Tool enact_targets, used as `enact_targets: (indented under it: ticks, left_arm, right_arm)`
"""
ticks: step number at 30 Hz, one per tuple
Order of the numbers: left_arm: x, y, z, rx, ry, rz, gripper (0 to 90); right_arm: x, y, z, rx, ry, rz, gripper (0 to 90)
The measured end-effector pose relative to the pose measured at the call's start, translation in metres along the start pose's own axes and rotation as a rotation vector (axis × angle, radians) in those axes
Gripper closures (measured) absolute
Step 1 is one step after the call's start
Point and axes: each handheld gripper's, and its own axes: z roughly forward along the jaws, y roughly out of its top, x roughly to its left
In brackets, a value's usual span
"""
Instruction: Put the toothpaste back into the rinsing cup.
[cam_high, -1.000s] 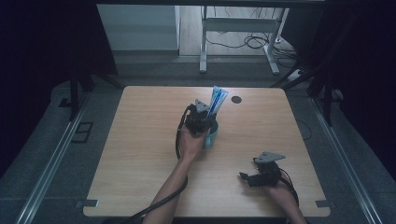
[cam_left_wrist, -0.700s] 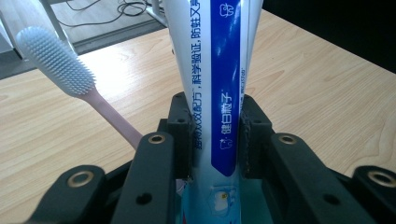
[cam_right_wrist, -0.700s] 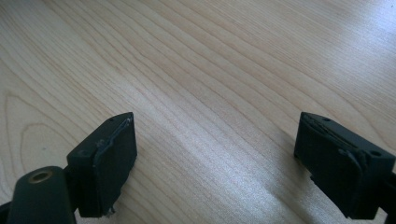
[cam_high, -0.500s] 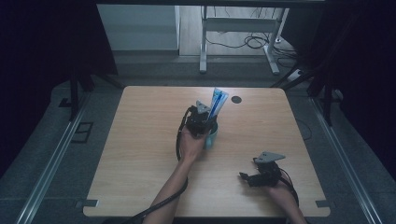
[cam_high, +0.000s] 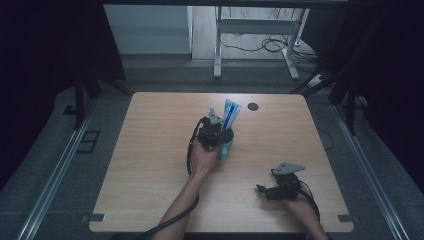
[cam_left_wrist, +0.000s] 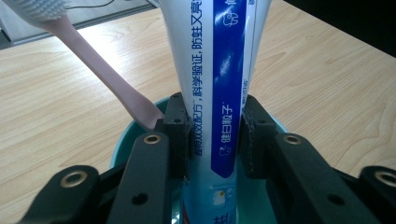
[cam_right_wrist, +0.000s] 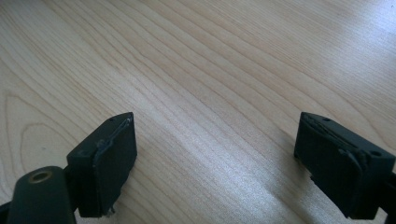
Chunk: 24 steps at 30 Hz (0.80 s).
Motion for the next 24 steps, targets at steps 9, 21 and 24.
enact_targets:
  ticks: [9,21,24]
  left_arm:
    - [0.0011,-0.0022,-0.0010,-0.003,-0.011,-0.012,66.6]
    - [-0.0010,0.0001,-0.0068,0.007,-0.027,0.014,47.9]
    - [-0.0023,0.0009,-0.0087,0.007,-0.041,0.010,41.3]
  right_arm:
    - [0.0001,0.0000,0.0000,0.000,0.001,0.000,13.3]
    - [0.0000,0.0000,0.0000,0.000,0.001,0.000,13.3]
    - [0.0001,0.0000,-0.0001,0.001,0.000,0.000,13.2]
